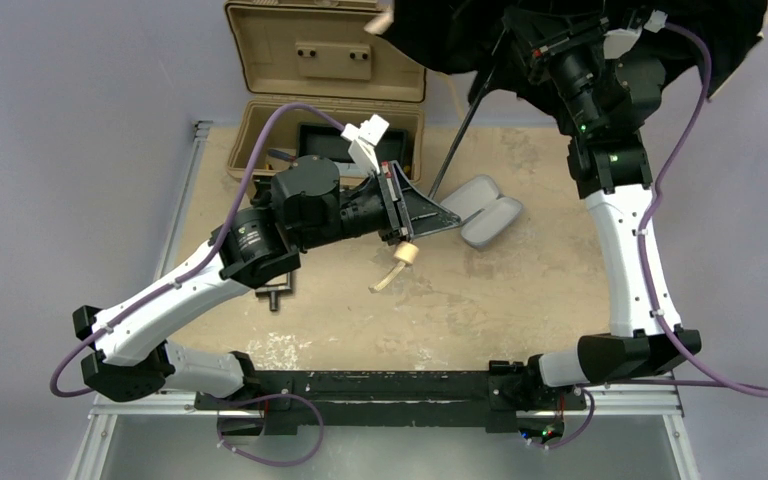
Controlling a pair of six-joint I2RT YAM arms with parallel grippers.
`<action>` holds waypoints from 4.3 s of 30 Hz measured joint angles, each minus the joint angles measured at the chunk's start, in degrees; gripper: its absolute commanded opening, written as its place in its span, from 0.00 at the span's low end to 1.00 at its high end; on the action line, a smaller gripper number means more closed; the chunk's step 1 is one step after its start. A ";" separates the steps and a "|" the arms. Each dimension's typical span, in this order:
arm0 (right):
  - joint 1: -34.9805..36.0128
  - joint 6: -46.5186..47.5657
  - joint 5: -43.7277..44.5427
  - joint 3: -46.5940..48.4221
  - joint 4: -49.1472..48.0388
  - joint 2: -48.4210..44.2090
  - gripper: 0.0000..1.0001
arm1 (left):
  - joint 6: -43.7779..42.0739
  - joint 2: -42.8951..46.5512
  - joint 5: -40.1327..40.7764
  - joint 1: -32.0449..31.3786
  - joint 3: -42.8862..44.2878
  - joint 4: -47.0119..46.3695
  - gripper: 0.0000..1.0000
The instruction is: Open the umbrella
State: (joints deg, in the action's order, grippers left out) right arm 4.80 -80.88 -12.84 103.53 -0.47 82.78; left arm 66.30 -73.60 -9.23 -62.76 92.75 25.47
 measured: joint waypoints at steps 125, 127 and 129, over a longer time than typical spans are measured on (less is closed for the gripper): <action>11.21 -28.28 15.26 -53.42 -24.46 -19.06 0.07 | 11.41 1.92 -15.06 3.61 -4.37 6.29 0.00; 11.02 -28.24 16.17 -52.30 -24.39 -19.02 0.07 | 10.36 1.14 -15.63 3.26 -3.45 6.64 0.00; 10.10 -27.98 16.22 -50.90 -24.44 -18.88 0.02 | 8.81 0.04 -16.09 2.73 -2.21 6.88 0.00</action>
State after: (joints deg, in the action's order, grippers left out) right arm 14.90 -108.86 3.38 52.62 -24.91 63.90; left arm 75.11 -73.56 -25.32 -60.03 90.54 32.36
